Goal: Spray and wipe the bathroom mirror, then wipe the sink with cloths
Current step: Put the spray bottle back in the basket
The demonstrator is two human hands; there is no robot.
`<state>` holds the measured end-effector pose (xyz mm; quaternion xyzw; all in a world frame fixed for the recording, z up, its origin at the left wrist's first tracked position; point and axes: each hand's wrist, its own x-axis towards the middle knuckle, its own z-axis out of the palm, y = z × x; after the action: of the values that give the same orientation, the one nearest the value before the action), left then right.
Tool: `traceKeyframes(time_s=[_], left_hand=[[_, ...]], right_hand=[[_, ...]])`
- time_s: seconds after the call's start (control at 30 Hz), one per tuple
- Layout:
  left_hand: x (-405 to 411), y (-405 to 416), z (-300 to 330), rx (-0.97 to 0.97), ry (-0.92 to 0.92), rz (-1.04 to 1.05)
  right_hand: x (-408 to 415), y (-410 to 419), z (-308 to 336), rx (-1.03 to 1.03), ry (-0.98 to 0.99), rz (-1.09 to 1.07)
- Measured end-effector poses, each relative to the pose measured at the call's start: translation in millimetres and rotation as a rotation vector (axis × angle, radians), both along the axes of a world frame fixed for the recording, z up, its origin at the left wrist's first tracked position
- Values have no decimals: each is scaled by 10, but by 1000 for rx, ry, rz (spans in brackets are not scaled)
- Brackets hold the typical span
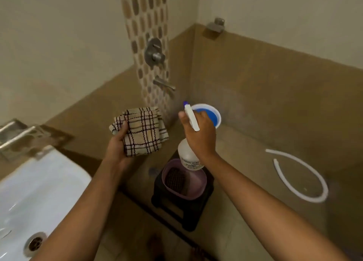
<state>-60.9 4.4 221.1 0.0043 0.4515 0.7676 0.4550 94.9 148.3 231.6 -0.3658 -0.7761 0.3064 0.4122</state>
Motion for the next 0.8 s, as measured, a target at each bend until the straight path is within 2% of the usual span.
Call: traceKeyframes(time_s=[0.17, 0.43, 0.63, 0.8], left_hand=[[-178, 246, -510, -24, -76, -149], [-181, 601, -1091, -177, -107, -325], [-126, 723, -1426, -235, -172, -372], [-93, 767, -1626, -272, -157, -372]], right_hand=[[155, 122, -537, 4, -148, -161], [451, 5, -1532, -231, -288, -392], [503, -74, -2122, -360, -406, -468], [504, -112, -2495, -536, -506, -455]])
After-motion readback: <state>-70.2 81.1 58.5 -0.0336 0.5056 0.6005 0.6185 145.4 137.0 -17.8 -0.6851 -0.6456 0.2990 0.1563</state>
